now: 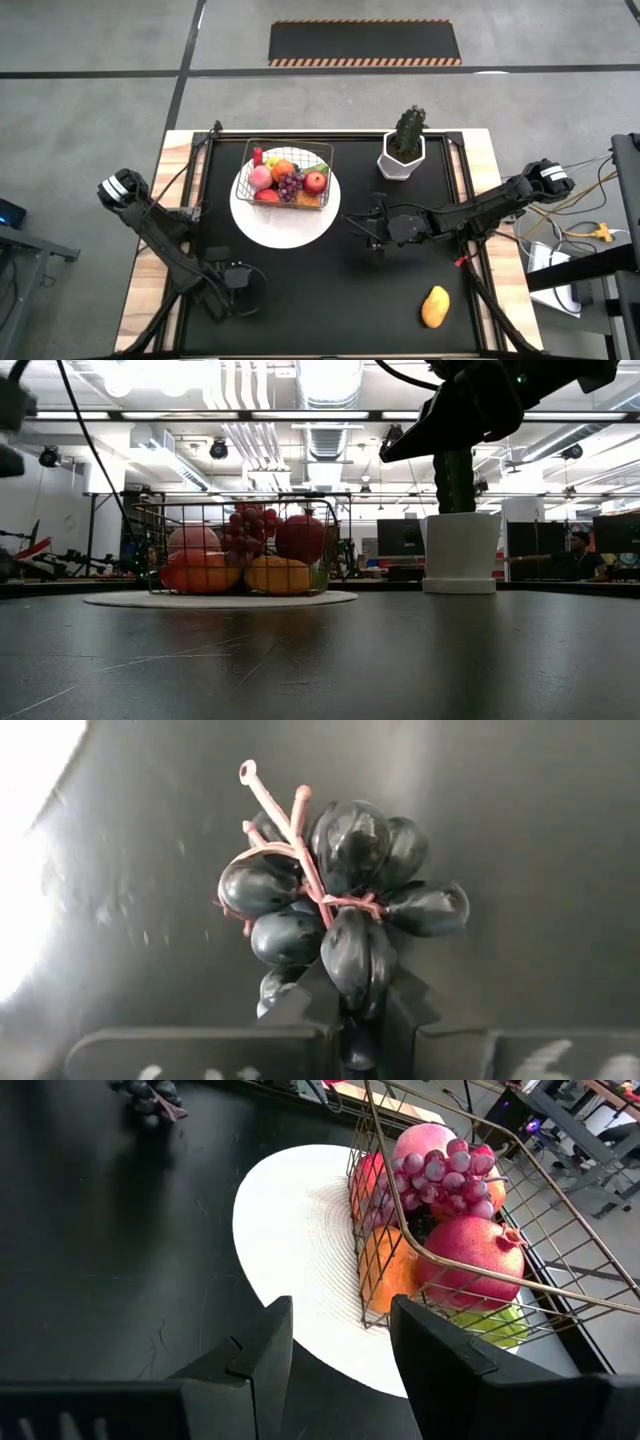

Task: Build produce basket
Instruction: Put the black grapes in the gold wire basket

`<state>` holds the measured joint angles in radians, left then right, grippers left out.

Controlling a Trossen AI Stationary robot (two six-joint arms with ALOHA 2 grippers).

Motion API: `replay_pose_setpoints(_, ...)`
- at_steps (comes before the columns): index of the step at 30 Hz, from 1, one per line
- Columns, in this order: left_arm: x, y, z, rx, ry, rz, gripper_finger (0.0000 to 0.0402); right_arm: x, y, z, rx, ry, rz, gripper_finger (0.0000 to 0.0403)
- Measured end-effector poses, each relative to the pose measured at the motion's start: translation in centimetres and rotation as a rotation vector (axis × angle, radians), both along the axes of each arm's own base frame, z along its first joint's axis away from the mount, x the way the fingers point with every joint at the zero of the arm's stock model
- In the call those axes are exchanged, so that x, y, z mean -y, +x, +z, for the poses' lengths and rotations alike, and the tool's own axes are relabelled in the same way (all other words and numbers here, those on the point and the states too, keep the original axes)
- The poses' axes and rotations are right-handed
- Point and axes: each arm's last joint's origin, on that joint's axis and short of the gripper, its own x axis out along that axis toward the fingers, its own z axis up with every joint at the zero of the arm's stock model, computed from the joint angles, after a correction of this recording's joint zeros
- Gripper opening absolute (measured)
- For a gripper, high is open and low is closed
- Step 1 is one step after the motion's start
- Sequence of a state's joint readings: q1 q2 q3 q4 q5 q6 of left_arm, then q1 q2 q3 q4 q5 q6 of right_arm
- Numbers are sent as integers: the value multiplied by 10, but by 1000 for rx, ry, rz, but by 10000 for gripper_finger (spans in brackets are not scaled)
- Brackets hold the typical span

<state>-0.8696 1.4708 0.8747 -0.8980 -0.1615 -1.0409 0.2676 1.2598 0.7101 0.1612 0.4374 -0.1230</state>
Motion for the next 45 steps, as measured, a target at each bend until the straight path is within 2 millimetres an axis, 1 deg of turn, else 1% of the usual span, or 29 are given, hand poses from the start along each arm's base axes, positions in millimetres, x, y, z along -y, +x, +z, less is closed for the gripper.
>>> replay_pose_setpoints(5,3,8,17,153,46,15,13,0,0,0,0,0,0,157)
replay_pose_setpoints(11,-1,13,46,406,119,56,13,0,-2,-4,-8,16,-7,157)
replay_pose_setpoints(18,-25,12,77,750,298,163,13,-6,-4,-5,-12,19,13,157)
replay_pose_setpoints(23,-39,20,95,914,424,141,13,-11,-6,-4,-7,29,27,157)
replay_pose_setpoints(25,-46,27,102,946,469,137,13,-12,-6,-4,-6,31,31,157)
replay_pose_setpoints(28,-61,41,112,971,521,179,13,-13,-6,-4,-3,43,28,157)
replay_pose_setpoints(34,-93,67,119,953,625,232,13,-13,-6,-4,-1,59,20,157)
replay_pose_setpoints(40,-121,95,121,967,625,235,13,-13,-6,-4,1,66,17,157)
replay_pose_setpoints(43,-136,109,117,969,593,223,13,-13,-6,-4,2,66,17,157)
replay_pose_setpoints(45,-145,117,112,957,602,227,13,-13,-6,-4,2,68,16,157)
